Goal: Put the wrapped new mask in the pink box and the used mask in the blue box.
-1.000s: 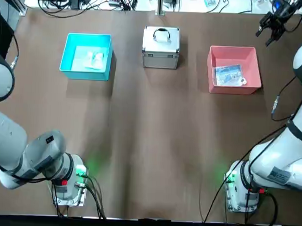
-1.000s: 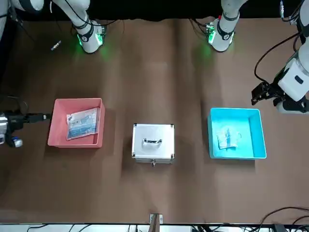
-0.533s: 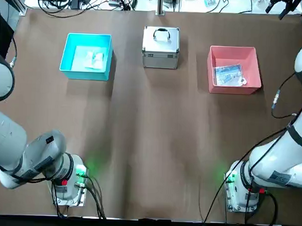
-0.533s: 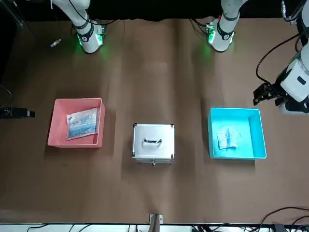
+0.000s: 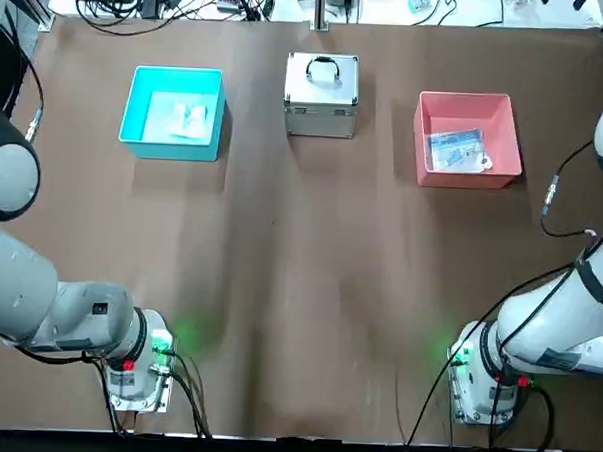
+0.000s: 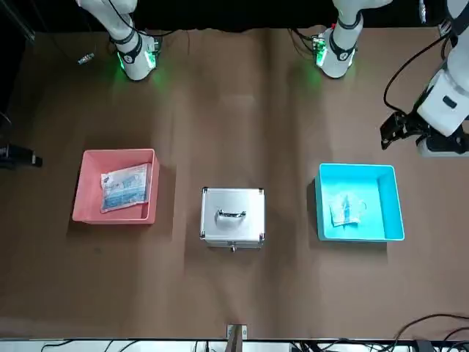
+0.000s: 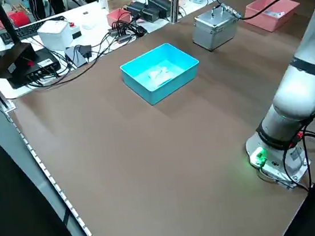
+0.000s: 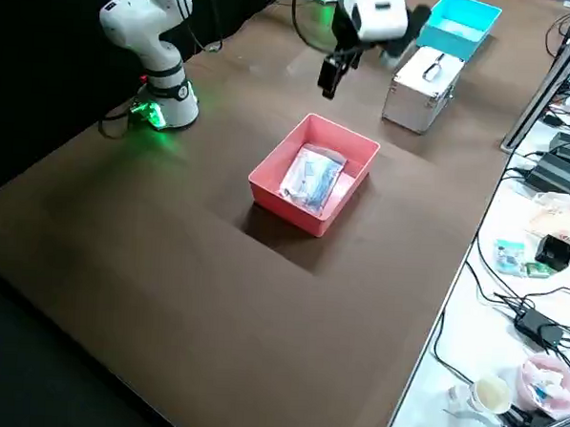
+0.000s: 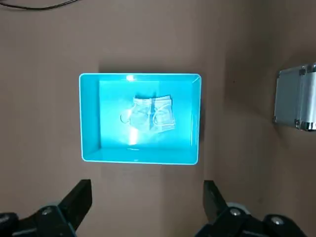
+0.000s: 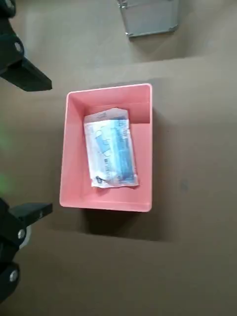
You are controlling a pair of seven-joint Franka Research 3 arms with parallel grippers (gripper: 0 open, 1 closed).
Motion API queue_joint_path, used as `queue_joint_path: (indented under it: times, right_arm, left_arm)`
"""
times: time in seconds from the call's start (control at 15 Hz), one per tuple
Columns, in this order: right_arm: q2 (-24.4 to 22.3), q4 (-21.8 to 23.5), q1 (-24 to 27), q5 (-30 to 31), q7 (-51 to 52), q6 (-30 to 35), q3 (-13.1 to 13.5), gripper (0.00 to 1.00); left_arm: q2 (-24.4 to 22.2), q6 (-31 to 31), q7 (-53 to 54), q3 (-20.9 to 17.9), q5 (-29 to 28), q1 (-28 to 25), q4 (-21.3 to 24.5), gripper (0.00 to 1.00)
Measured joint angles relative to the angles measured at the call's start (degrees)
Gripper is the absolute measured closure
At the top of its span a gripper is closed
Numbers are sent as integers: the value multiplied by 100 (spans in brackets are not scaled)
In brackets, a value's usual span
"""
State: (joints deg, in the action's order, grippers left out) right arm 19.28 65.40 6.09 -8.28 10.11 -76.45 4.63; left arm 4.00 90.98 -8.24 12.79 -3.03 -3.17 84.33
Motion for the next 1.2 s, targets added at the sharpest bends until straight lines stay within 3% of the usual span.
queue_joint_path:
  times: [0.47,1.2]
  right_arm:
    - [-1210,1776,-384,314,-110,-1170,-164,1]
    - [-1367,1992,-364,672,-105,-1207,-130,1]
  left_arm:
    - [10,-9,0,-48,9,-81,74,0]
    - [10,-9,20,-54,13,-320,75,0]
